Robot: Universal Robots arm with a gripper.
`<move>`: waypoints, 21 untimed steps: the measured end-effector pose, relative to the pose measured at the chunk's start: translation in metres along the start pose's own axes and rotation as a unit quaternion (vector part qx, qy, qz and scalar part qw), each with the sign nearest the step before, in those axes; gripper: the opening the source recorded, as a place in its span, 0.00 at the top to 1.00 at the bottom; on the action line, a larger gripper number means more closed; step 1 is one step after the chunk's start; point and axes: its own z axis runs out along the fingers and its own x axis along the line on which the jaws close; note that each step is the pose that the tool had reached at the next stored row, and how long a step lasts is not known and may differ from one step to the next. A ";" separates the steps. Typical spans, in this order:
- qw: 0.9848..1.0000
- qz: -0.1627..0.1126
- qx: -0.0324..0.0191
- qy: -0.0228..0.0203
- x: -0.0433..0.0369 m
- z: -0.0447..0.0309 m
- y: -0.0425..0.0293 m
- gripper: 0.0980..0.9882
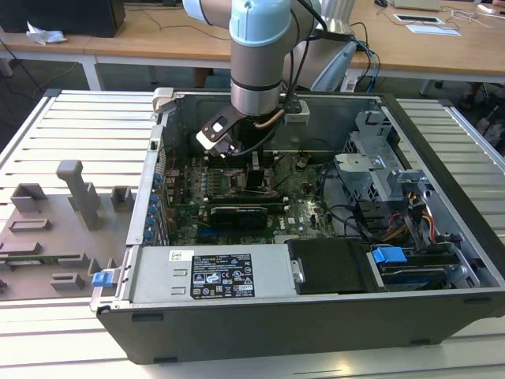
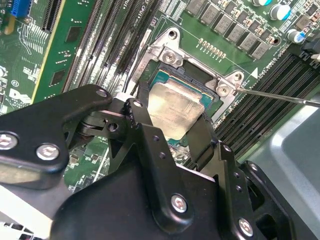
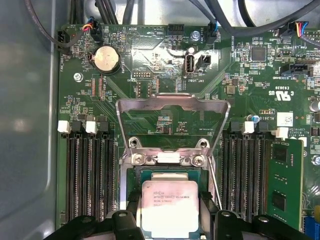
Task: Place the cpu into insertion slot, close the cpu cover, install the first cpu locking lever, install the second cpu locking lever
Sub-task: 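Place the cpu into insertion slot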
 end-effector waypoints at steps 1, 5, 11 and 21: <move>1.000 0.000 0.000 0.000 0.0000 0.0000 0.0000 0.49; 1.000 0.000 0.000 0.000 0.0000 0.0001 0.0000 0.42; 1.000 0.000 0.000 0.000 0.0007 0.0001 -0.0028 0.42; 1.000 0.000 0.000 0.000 0.0031 0.0004 -0.0044 0.42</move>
